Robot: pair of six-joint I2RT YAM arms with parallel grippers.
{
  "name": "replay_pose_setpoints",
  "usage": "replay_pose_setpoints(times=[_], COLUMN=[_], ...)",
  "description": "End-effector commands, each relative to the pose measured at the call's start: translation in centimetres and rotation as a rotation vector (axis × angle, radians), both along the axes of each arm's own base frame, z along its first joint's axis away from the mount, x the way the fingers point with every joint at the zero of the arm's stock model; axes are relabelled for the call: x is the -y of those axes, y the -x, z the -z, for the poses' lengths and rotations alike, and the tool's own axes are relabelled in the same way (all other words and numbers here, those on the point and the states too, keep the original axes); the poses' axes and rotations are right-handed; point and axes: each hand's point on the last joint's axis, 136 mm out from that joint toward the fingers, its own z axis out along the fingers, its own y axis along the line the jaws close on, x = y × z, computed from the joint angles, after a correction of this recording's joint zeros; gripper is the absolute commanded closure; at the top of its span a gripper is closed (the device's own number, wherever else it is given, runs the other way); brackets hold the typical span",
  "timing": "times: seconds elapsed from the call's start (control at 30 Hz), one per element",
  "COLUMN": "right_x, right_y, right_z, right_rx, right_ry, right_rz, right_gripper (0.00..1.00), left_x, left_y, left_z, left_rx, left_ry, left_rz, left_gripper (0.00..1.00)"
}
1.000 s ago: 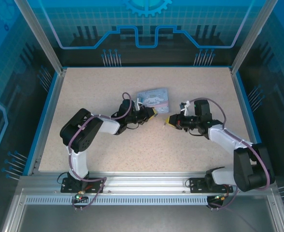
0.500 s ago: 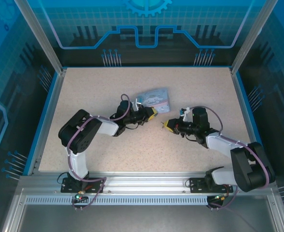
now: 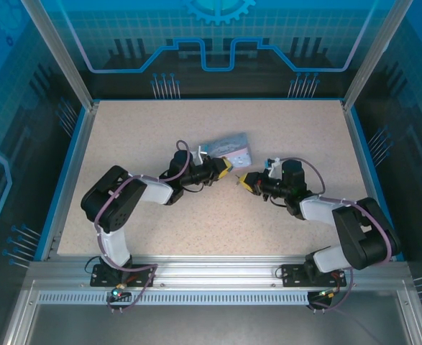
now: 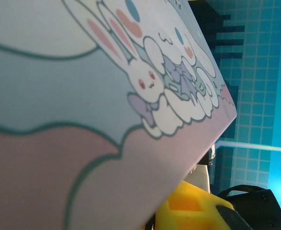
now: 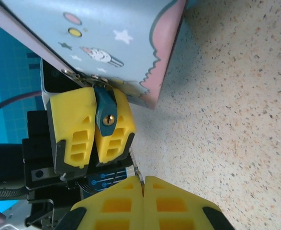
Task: Unlock a padlock with a key
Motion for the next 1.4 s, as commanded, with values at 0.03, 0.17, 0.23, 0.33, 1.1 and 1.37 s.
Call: replay_pose_setpoints(times=[0.03,0.17,0.23,0.33,1.1,1.37], right_x=[-0.7,-0.8,-0.9,-1.0,-1.8,-2.0], right_y=[-0.4,-0.6,-0.7,-0.9,-1.8,-2.0], right_z=[-0.8,-0.9,-1.0,-1.2,-1.8,-1.9], right_rx=[0.028,0.03,0.03,0.031,0.038,0.039], right_ry=[-0.04,-0.038,-0.039,-0.045,-0.049,-0.05], right_rz=[0.006,0.01,0.011,0.016,0.036,0.033], right_gripper=[1.0,1.0,1.0,1.0,1.0,1.0], left_x=[-0.2,-0.2,-0.2,-0.3,-0.5,-0.5], left_y=[-0.2,-0.3,-0.2,-0.2,0.1,0.1], left_z=[-3.5,-3.8,-3.8,-3.9,-4.0,-4.0], left_rx=[0.09,0.094,0.093,0.095,0.098,0.099], left_ry=[0.086,0.097,0.1,0.101,0.103,0.105], left_rz=[-0.007,-0.01,-0.011,-0.013,-0.011,-0.014], left_gripper=[1.0,1.0,1.0,1.0,1.0,1.0])
